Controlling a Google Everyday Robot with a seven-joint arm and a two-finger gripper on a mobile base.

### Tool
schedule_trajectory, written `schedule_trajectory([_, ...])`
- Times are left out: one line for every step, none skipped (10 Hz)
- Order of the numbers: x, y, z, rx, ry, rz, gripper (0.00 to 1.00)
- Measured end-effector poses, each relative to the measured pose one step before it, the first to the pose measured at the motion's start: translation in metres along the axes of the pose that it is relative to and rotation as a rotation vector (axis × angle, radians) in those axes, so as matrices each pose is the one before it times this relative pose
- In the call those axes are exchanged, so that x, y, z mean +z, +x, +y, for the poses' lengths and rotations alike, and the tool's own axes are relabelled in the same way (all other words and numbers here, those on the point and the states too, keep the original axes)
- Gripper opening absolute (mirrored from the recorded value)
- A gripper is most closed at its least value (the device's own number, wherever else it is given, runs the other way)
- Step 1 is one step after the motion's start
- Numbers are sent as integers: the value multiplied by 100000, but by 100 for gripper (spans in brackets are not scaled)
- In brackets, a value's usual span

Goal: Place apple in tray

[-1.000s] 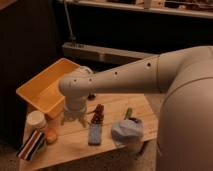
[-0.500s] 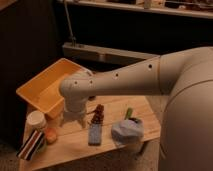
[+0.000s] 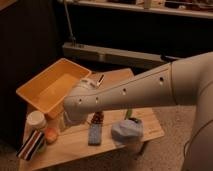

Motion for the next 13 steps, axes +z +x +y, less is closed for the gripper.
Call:
schedule_trajectory([-31,8,-59,-6357,-463,-1453,65])
schedule_trajectory([21,-54,-44,-5302,-23,-1162,65])
schedule_trajectory([23,-57,138,-3018,-157,-505,65])
schedule_trajectory([10,-62,85,-1536,197,-70,65])
schedule_trajectory([50,-115,196,-3467,-755,-619,65])
schedule_trajectory([23,-100,-2,-9756,-4735,-2328,65])
schedule_trajectory([-61,-62,-98,-12007,-5908,-2134,65])
schedule_trajectory([-84,-122,-23,-9103,-4127,-2166,65])
schedule_trajectory([-294,-199,-221,-9840,-3854,-3513,65])
schedule_trajectory([-385,-187,-308,-8882,-2851,-3942,65])
schedule_trajectory([-481,-281,-320,-8723,-2112,-4503,65])
schedule_trajectory([-539,-226,-413,-7405,-1089,-4312,65])
schedule_trajectory([-633,-202,-477,-7341,-392,-4394,65])
